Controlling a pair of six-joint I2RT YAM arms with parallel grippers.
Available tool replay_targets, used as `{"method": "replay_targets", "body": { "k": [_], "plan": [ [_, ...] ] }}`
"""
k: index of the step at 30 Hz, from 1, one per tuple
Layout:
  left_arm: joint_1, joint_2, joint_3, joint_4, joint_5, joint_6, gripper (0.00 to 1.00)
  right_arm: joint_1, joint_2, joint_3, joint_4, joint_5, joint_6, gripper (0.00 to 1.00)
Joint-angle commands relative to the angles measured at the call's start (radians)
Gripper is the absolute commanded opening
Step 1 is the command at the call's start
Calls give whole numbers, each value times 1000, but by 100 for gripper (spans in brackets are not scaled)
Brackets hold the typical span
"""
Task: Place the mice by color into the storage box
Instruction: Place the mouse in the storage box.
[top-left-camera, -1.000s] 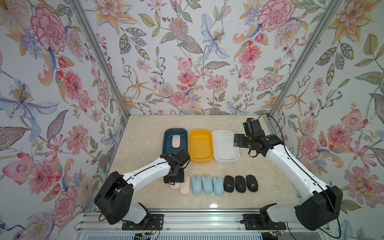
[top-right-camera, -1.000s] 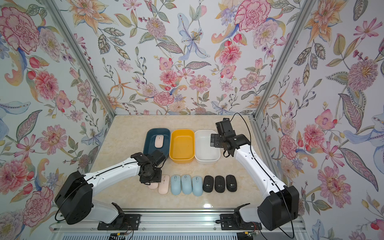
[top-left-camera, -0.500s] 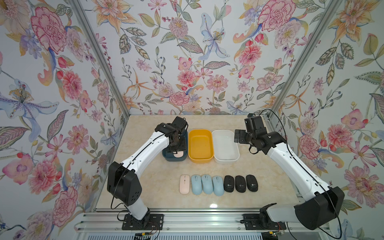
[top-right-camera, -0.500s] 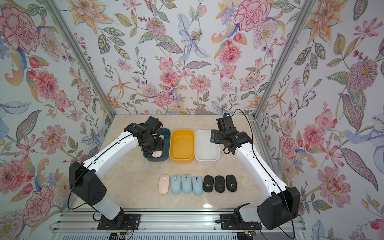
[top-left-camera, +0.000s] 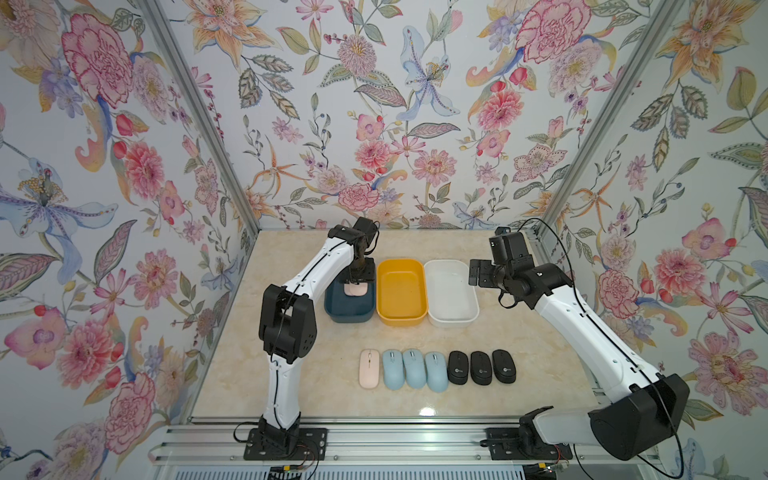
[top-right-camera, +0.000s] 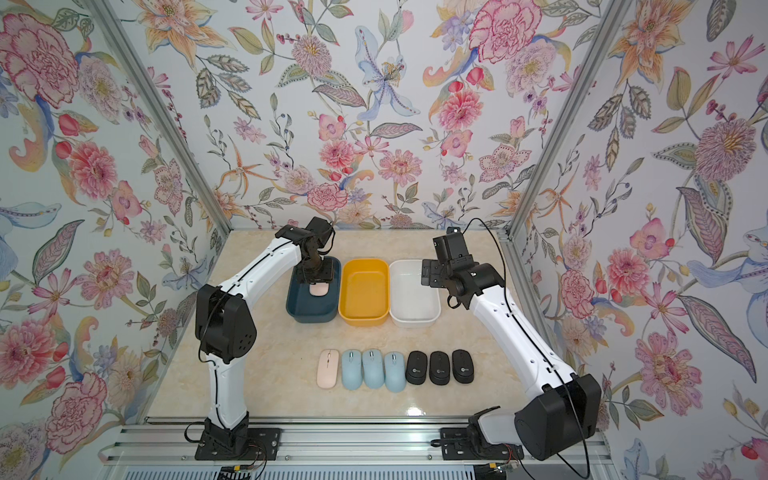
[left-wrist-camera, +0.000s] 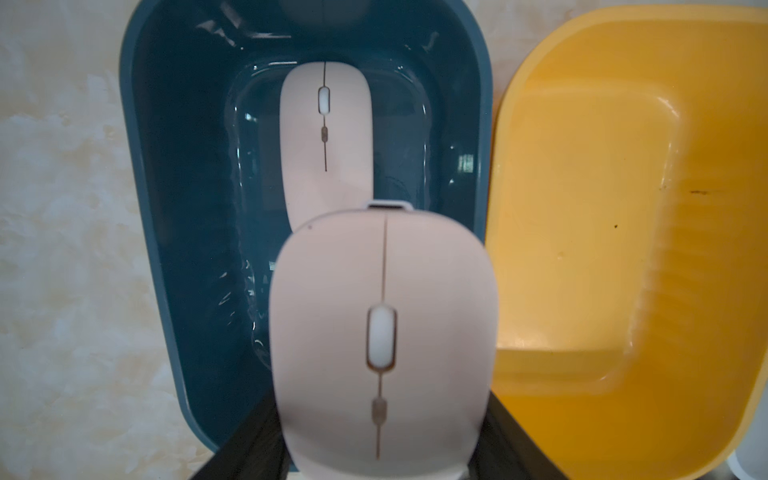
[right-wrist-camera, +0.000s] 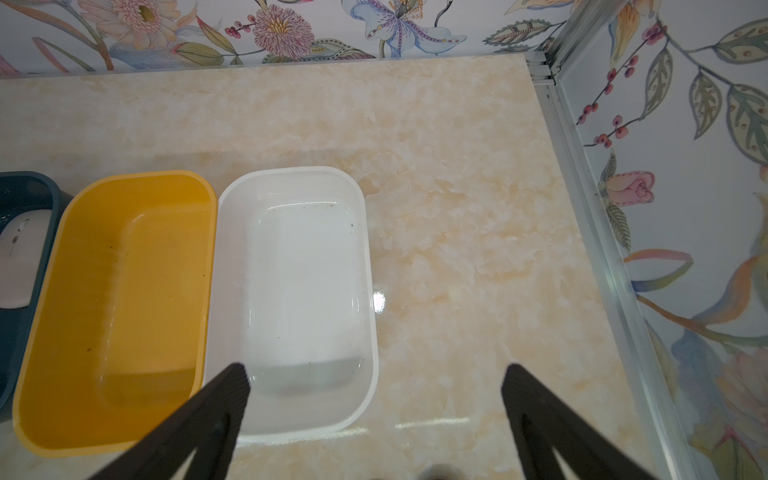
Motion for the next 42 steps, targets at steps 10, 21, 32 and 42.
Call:
{"method": "replay_targets", "body": {
  "k": [10, 21, 32, 42],
  "plan": [
    [28, 157, 72, -23, -4, 60, 61, 3, -43, -32, -27, 33, -11, 99],
    [43, 215, 75, 8, 12, 77, 62, 3, -47, -39, -27, 33, -3, 99],
    [46, 268, 84, 28, 28, 84, 64, 3, -35, -37, -24, 33, -9, 99],
    [46, 251, 94, 28, 35, 87, 77, 3, -31, -43, -13, 37, -10, 99]
  ]
}}
